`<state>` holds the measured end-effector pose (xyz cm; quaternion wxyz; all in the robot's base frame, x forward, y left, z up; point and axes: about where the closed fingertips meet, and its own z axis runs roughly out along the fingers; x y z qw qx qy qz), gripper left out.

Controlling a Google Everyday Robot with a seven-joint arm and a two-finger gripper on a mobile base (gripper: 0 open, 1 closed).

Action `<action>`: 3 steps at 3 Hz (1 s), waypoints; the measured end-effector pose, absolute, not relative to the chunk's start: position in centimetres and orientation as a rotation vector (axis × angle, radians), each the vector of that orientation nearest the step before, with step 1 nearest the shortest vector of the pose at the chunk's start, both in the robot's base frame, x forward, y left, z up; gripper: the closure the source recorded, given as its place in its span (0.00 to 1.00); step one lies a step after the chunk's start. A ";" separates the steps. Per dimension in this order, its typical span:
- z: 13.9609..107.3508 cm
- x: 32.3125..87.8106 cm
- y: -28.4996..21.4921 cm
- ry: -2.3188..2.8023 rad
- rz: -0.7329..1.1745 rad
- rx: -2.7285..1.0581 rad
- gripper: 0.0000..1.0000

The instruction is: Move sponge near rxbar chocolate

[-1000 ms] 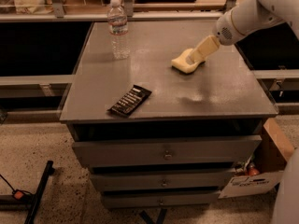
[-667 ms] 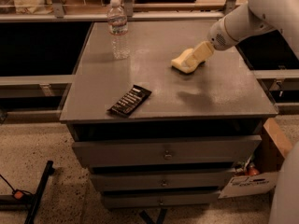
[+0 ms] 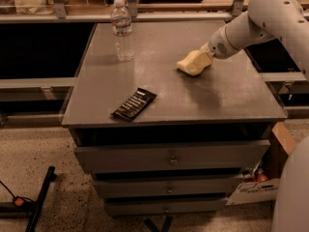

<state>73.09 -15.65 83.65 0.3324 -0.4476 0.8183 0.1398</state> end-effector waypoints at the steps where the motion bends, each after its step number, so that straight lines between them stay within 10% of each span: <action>1: 82.9 73.1 -15.6 2.148 0.370 -1.180 0.64; 3: 82.9 73.2 -15.7 2.145 0.371 -1.185 1.00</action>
Offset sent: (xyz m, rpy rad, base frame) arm 0.0030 -0.0094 -0.0022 -0.0076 0.0000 0.0121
